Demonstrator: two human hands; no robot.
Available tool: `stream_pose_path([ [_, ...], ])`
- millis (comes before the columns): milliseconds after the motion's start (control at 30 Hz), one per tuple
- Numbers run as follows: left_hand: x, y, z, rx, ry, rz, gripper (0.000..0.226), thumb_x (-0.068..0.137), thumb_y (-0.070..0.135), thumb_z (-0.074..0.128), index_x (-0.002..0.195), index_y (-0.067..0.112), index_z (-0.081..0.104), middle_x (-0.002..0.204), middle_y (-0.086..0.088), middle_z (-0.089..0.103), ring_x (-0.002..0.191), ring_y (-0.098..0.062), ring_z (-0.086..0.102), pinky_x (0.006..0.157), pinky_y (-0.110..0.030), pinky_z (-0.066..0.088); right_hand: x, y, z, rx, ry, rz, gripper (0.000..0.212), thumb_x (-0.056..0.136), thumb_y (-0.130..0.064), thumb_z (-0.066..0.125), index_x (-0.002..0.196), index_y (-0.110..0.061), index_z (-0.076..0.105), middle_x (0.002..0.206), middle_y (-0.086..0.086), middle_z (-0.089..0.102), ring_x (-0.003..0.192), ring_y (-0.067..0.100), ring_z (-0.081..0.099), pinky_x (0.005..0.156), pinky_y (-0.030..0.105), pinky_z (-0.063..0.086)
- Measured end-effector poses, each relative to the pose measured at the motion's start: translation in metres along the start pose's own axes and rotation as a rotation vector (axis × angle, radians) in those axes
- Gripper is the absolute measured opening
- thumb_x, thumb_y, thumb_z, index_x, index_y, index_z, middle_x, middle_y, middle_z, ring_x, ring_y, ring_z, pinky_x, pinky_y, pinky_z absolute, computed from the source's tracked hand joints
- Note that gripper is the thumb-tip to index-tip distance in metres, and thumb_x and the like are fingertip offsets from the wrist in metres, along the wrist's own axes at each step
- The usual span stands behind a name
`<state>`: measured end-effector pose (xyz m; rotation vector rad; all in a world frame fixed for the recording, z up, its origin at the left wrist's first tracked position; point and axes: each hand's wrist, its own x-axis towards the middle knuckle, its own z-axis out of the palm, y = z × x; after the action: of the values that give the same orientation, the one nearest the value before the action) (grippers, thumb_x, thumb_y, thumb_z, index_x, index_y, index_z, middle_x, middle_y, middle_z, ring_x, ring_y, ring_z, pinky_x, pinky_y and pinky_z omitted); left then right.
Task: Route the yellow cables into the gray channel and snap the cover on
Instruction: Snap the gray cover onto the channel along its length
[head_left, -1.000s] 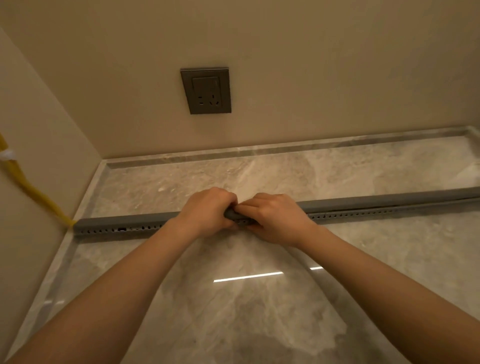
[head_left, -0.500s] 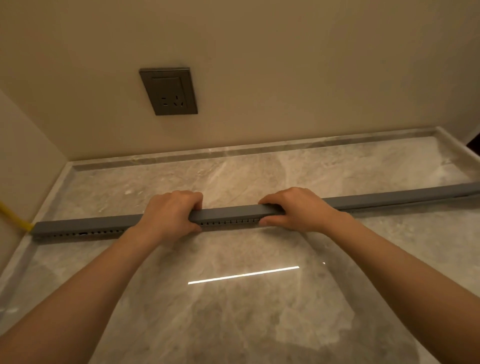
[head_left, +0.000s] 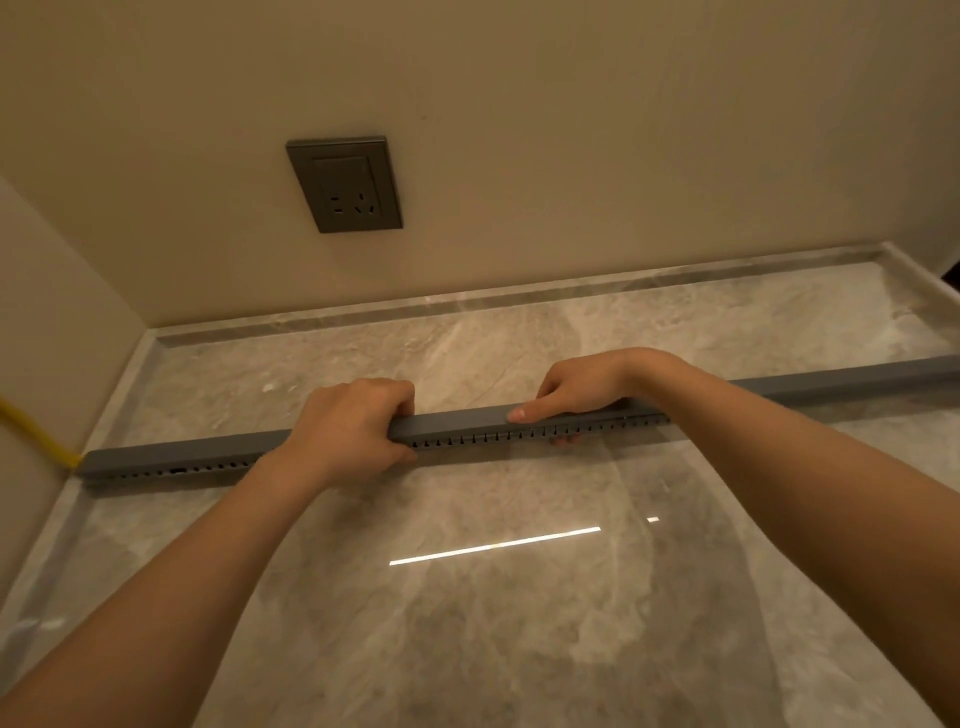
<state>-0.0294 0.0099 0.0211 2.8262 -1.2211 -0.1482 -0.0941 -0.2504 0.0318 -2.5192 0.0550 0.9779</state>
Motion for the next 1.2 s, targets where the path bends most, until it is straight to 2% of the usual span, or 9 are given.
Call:
stream_pose_path([
  [133, 0.006, 0.005, -0.002, 0.041, -0.056, 0.041, 0.026, 0.071, 0.048, 0.065, 0.082, 0.030, 0.050, 0.083, 0.010, 0.056, 0.070, -0.012, 0.050, 0.051, -0.026, 0.030, 0.000, 0.000, 0.005, 0.056, -0.039, -0.012, 0.065, 0.076, -0.076, 0.043, 0.075, -0.019, 0.073, 0.072, -0.008, 0.071, 0.072, 0.011, 0.063, 0.088, 0.031, 0.046],
  [300, 0.014, 0.027, 0.009, 0.044, 0.042, 0.185, 0.037, 0.081, 0.061, 0.050, 0.094, 0.027, 0.054, 0.086, 0.009, 0.056, 0.071, -0.012, 0.048, 0.054, -0.027, 0.029, 0.000, 0.001, 0.008, 0.131, 0.022, -0.032, 0.056, 0.075, -0.072, 0.051, 0.073, -0.020, 0.073, 0.064, -0.011, 0.070, 0.057, -0.001, 0.060, 0.070, 0.023, 0.041],
  [467, 0.035, 0.046, 0.015, -0.178, -0.127, 0.224, 0.040, 0.084, 0.062, 0.047, 0.089, 0.023, 0.057, 0.075, 0.007, 0.060, 0.062, -0.010, 0.051, 0.050, -0.025, 0.034, 0.000, 0.003, 0.009, 0.169, 0.051, -0.048, 0.050, 0.071, -0.070, 0.057, 0.068, -0.022, 0.071, 0.066, -0.007, 0.070, 0.063, 0.007, 0.062, 0.070, 0.025, 0.046],
  [600, 0.040, 0.049, 0.021, -0.004, -0.110, 0.331, 0.042, 0.090, 0.061, 0.033, 0.090, 0.021, 0.046, 0.077, 0.004, 0.056, 0.061, -0.016, 0.047, 0.053, -0.029, 0.033, -0.001, 0.002, 0.009, 0.166, 0.068, -0.028, 0.059, 0.070, -0.072, 0.055, 0.076, -0.016, 0.074, 0.068, -0.005, 0.072, 0.062, 0.006, 0.062, 0.071, 0.024, 0.046],
  [733, 0.040, 0.043, 0.028, -0.019, -0.083, 0.349, 0.040, 0.091, 0.059, 0.029, 0.092, 0.022, 0.043, 0.073, 0.006, 0.050, 0.056, -0.013, 0.044, 0.053, -0.028, 0.031, -0.005, -0.006, 0.012, 0.107, 0.089, -0.027, 0.060, 0.076, -0.071, 0.050, 0.075, -0.015, 0.073, 0.064, -0.007, 0.068, 0.054, 0.002, 0.057, 0.061, 0.020, 0.040],
  [800, 0.040, 0.040, 0.029, -0.090, -0.128, 0.343, 0.037, 0.090, 0.059, 0.032, 0.091, 0.025, 0.044, 0.071, 0.007, 0.051, 0.057, -0.011, 0.046, 0.051, -0.027, 0.031, -0.010, -0.010, 0.018, 0.050, 0.208, -0.048, 0.055, 0.080, -0.068, 0.049, 0.079, -0.017, 0.069, 0.068, -0.005, 0.064, 0.061, 0.009, 0.057, 0.059, 0.023, 0.040],
  [933, 0.044, 0.038, 0.028, -0.222, -0.192, 0.328, 0.030, 0.089, 0.059, 0.037, 0.088, 0.031, 0.046, 0.066, 0.011, 0.048, 0.056, -0.005, 0.047, 0.048, -0.023, 0.030, -0.025, -0.013, 0.039, -0.409, 0.720, -0.266, 0.053, 0.076, -0.064, 0.057, 0.107, -0.021, 0.061, 0.096, -0.004, 0.065, 0.086, 0.016, 0.058, 0.070, 0.029, 0.043],
  [1067, 0.049, 0.037, 0.025, -0.316, -0.238, 0.291, 0.028, 0.087, 0.061, 0.040, 0.076, 0.035, 0.045, 0.068, 0.009, 0.053, 0.058, -0.007, 0.050, 0.050, -0.026, 0.033, -0.032, -0.013, 0.067, -0.683, 0.988, -0.352, 0.042, 0.068, -0.044, 0.073, 0.098, -0.016, 0.065, 0.089, 0.002, 0.066, 0.077, 0.021, 0.060, 0.063, 0.032, 0.046],
  [1200, 0.050, 0.037, 0.024, -0.346, -0.296, 0.278, 0.034, 0.087, 0.060, 0.040, 0.074, 0.030, 0.047, 0.068, 0.006, 0.053, 0.059, -0.010, 0.048, 0.055, -0.029, 0.037, -0.027, -0.012, 0.082, -0.702, 1.155, -0.299, 0.020, 0.069, -0.023, 0.073, 0.085, -0.013, 0.068, 0.076, 0.002, 0.066, 0.064, 0.021, 0.060, 0.052, 0.031, 0.047],
])
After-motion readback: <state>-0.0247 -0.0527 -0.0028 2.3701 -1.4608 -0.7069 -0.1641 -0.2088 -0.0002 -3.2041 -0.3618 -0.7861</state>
